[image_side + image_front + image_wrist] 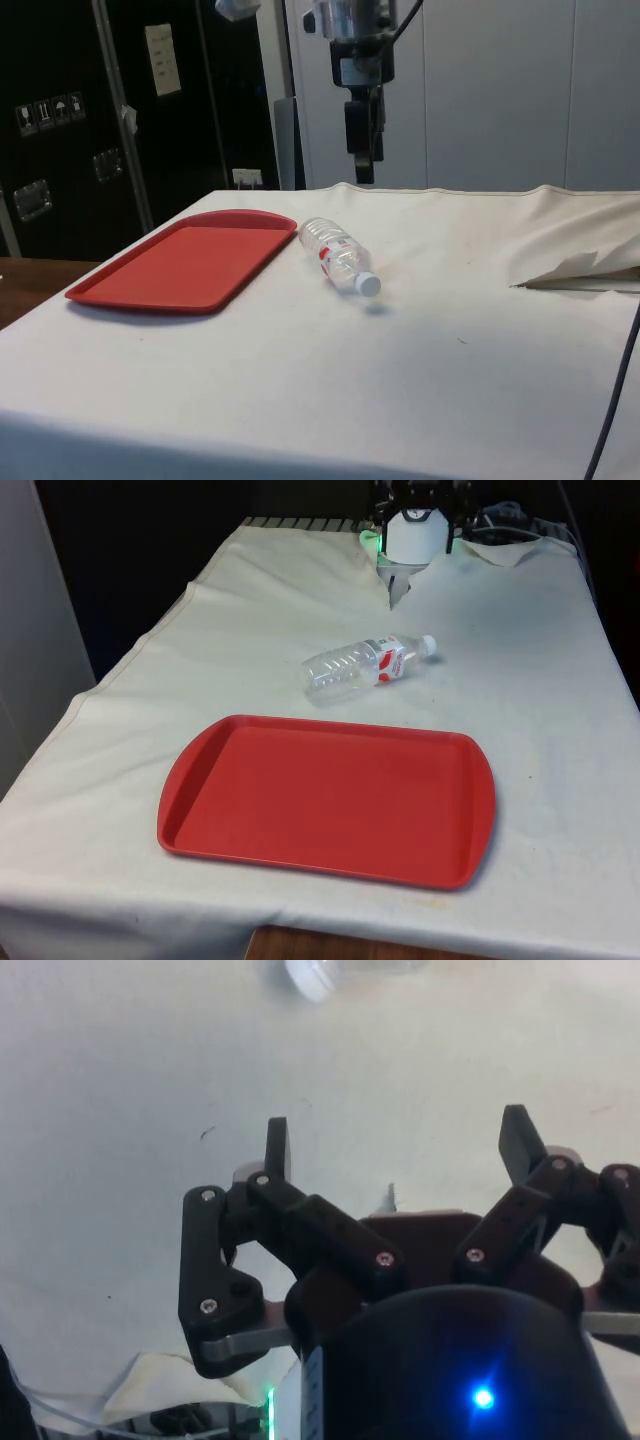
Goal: Place the bottle upright on the tray.
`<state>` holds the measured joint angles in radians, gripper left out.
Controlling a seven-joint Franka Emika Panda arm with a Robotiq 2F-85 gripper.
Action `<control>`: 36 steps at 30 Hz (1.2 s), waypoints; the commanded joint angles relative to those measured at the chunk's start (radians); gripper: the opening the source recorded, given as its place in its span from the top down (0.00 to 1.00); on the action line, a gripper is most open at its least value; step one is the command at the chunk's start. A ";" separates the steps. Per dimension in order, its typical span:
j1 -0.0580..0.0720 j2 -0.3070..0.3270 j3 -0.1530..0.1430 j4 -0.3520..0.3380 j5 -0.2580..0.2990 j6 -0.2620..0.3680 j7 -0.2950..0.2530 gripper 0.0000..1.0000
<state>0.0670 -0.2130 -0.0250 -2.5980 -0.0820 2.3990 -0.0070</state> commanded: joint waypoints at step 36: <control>-0.002 0.083 -0.109 0.023 -0.002 0.088 -0.244 0.00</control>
<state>0.0660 -0.1310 -0.1340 -2.5740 -0.0830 2.4790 -0.2510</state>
